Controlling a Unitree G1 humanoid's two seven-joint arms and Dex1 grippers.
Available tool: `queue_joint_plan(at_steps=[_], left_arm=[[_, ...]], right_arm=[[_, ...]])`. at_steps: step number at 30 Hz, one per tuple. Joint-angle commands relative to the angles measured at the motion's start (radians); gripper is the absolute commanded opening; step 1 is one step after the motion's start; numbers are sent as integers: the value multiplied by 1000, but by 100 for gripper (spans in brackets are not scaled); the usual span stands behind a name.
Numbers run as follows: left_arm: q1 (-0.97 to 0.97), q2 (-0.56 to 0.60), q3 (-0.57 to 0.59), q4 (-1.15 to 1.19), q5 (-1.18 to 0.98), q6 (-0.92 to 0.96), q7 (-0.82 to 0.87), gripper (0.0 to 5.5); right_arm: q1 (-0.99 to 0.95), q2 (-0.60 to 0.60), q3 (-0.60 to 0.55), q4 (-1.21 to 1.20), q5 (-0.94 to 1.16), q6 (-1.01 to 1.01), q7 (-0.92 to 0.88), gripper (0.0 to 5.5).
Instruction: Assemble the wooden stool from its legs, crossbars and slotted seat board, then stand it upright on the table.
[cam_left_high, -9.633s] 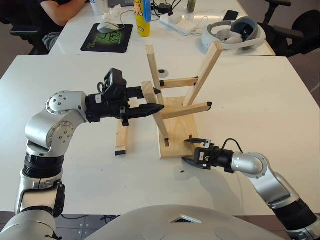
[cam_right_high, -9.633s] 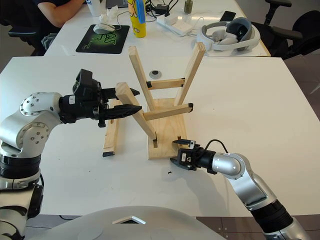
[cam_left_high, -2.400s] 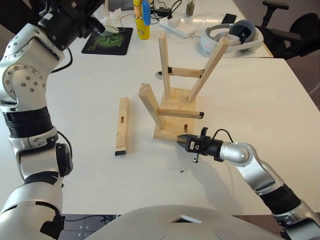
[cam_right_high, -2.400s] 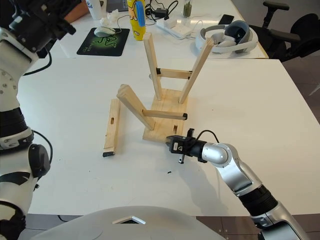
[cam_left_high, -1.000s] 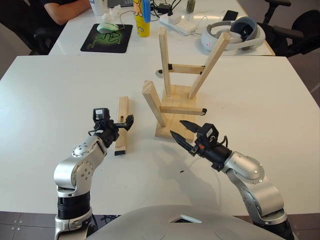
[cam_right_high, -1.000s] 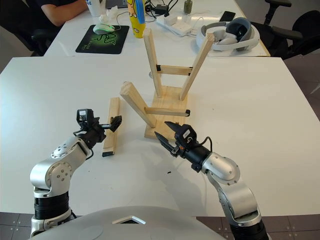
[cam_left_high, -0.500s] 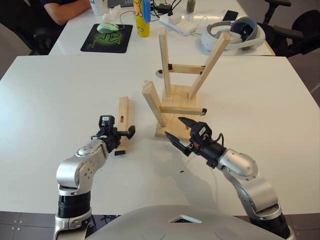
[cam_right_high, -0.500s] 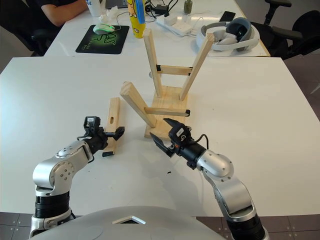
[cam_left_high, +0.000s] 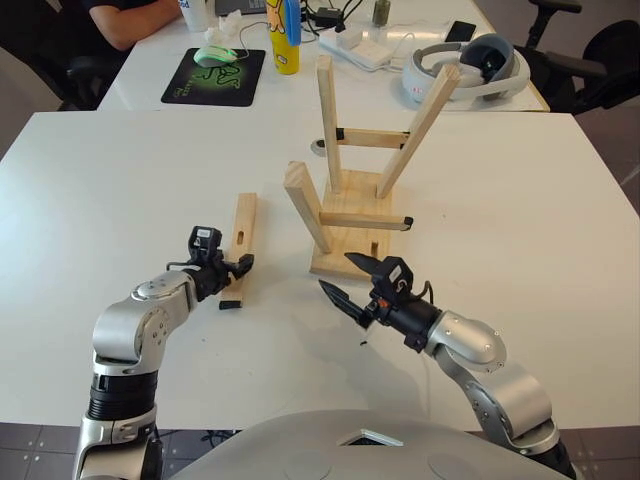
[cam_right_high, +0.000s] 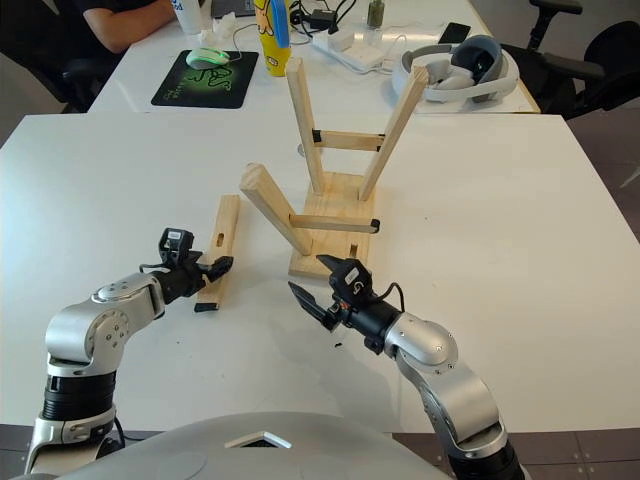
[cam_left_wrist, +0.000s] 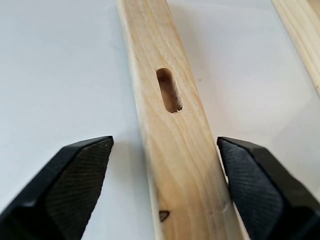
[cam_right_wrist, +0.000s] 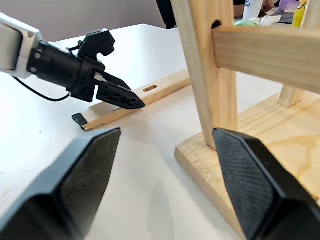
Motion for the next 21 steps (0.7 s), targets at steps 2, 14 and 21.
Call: queue_joint_plan(at_steps=[2,14,21], left_arm=[[-26,25,4,58,19,31,-20,299],[-218,137,40,316,78,-143,-158,205],[-448,185,197,509,25,-511,-347,205]], right_arm=[[-2,10,5,-49,49,68,-22,345],[-90,98,15,-67,51,56,-116,345],[-223,184,-223,-105,756,234,-125,345]])
